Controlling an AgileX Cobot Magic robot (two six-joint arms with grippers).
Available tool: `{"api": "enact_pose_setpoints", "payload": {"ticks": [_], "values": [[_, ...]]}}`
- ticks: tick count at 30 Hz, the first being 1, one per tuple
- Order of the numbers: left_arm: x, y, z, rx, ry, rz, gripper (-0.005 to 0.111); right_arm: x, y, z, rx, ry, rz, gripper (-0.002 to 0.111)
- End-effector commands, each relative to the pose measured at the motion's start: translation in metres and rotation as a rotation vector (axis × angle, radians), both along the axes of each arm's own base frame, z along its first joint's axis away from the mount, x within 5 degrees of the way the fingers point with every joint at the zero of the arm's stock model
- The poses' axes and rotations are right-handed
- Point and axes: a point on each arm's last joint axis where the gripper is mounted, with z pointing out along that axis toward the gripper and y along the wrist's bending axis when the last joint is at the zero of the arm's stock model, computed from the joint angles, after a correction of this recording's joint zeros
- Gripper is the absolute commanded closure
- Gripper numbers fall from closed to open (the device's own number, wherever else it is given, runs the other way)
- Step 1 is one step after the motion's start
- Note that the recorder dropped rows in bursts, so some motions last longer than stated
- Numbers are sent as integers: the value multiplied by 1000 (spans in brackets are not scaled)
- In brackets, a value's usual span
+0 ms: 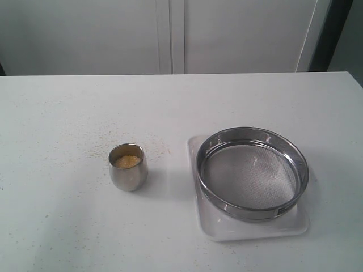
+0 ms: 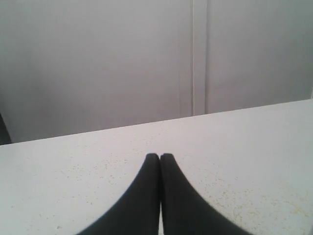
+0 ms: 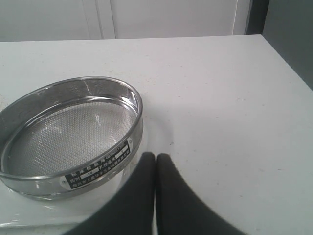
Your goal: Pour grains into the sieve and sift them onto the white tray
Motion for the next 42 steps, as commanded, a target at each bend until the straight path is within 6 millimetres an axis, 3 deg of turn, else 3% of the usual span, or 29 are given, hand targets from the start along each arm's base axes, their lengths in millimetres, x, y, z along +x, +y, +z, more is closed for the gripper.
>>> {"api": "enact_pose_setpoints", "payload": {"ticks": [1,8,14,22,32,36,42], "values": [[7,-5,-3,21,-14,-65,107,0,0,-1,4,-8,4,108],[21,-9,-24,33,72,-120,107,0,0,-1,4,-8,4,108],[40,-24,-49,217,181,-345,107,0,0,-1,4,-8,4,108],[51,-34,-87,174,221,-496,107,0,0,-1,4,-8,4,108],[59,-42,-112,217,279,-656,106,0,0,-1,4,-8,4,108],[63,-43,-116,228,283,-667,88,0,0,-1,4,-8,4,108],[68,-42,-118,250,270,-672,29,0,0,-1,5,-8,4,108]]}}
